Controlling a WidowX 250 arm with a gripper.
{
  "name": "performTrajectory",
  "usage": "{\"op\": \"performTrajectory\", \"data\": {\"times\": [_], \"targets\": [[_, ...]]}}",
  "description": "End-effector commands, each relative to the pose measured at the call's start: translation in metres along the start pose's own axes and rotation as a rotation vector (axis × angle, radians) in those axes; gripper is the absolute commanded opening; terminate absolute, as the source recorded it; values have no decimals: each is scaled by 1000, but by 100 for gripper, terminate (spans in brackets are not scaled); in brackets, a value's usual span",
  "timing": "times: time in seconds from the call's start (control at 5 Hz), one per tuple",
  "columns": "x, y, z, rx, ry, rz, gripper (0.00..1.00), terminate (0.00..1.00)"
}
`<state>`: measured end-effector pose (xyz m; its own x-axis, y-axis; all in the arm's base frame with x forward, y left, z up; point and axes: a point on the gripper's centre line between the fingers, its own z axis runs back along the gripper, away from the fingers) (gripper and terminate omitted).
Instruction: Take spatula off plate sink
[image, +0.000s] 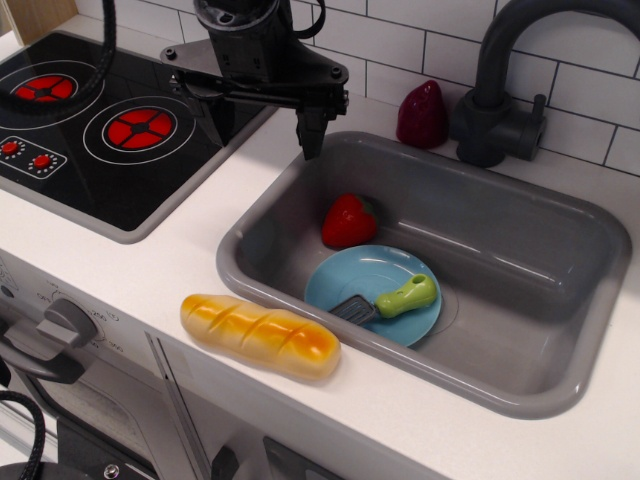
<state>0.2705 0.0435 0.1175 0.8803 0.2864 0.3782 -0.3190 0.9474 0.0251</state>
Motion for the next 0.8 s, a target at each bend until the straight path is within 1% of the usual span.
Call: {"op": "performTrajectory", "data": {"times": [0.0, 0.2, 0.4, 0.6], "targets": [[0, 0, 0, 0, 0, 0, 100, 0], [-12, -25, -11, -26, 36, -238, 100, 0], [-28, -52, -12, -107, 44, -409, 100, 0], [-37, -76, -17, -189, 124, -536, 100, 0]]}}
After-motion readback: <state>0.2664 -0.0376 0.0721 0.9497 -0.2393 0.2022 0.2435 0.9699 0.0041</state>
